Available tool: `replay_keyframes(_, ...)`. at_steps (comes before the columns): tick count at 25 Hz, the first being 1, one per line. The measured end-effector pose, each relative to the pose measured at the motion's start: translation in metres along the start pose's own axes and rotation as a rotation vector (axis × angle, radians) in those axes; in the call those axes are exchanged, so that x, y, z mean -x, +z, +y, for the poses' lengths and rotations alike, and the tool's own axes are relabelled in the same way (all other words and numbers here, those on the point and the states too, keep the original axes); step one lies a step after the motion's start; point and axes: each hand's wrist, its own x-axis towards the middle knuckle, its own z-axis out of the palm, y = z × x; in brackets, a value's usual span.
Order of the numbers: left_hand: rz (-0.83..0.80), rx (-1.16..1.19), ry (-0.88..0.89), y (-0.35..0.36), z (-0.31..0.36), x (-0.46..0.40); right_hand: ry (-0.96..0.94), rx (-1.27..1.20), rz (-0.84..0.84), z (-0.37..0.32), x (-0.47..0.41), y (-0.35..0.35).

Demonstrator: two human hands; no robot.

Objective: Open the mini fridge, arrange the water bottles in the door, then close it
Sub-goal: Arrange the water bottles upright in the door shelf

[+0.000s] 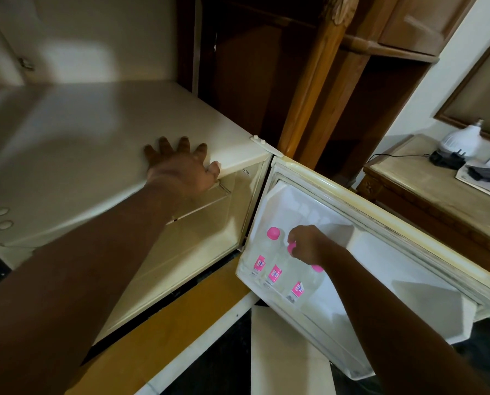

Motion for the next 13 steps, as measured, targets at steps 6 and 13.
replay_keyframes(6, -0.016, -0.010, -0.002, -0.002, 0.001, 0.002, -0.084, -0.219, 0.666, -0.001, 0.027, -0.027)
replay_keyframes(13, -0.002, -0.013, 0.009, -0.006, 0.003, 0.011, 0.242, 0.109, 0.387, 0.074, 0.057, -0.049)
